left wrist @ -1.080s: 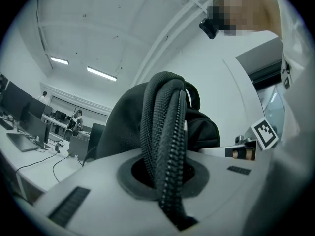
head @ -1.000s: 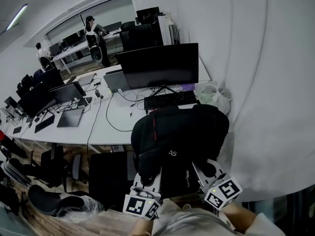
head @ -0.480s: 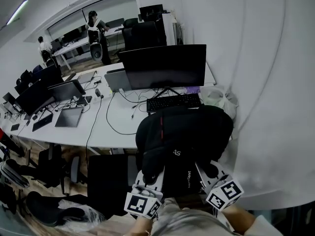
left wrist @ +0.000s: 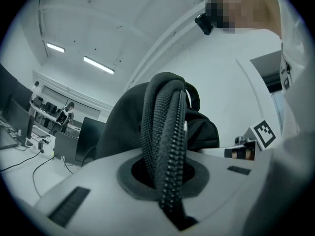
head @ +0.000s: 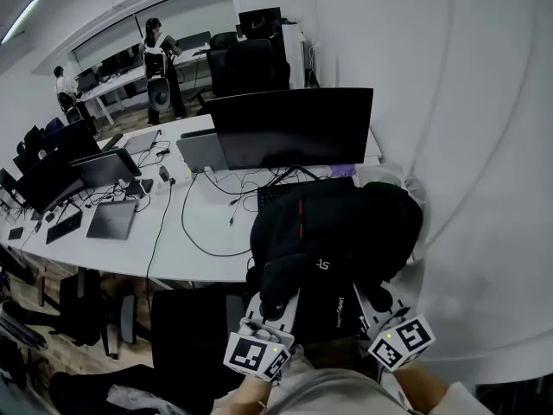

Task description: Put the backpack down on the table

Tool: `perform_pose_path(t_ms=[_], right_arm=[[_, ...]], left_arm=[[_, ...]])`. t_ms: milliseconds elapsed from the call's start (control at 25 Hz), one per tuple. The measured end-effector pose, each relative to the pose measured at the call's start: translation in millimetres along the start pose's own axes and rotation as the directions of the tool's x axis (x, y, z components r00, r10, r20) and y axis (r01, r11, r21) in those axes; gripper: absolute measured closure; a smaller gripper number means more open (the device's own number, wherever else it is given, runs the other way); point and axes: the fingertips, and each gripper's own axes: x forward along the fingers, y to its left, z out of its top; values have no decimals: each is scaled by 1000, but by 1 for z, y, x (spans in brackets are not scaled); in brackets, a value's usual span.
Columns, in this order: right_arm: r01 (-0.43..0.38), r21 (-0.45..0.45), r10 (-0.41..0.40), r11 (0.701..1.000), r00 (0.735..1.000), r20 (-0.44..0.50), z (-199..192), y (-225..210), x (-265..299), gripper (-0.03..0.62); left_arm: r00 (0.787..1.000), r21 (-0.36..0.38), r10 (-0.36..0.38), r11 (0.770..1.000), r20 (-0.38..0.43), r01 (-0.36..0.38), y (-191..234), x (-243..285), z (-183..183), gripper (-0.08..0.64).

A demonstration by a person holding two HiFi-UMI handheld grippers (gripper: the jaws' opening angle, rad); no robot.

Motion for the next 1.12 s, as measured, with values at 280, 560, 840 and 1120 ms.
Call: perform_pose_path(t_ms=[280, 560, 840, 1120], right_arm=[[66, 4, -66, 998, 997, 25, 7, -19, 47, 568], [132, -18, -131, 991, 990, 54, 19, -36, 82, 568], [148, -19, -147, 989, 988, 46, 20, -51, 110, 568], [143, -2, -143, 990, 989, 32, 19, -81, 136, 568]], left_arm=[[998, 10, -59, 998, 9, 59, 40, 40, 4, 537], [992, 3, -118, 993, 31, 118, 67, 74, 10, 537], [991, -11, -129, 992, 30, 129, 91, 98, 6, 537], [992, -12, -126, 992, 17, 127, 106, 133, -4, 537]])
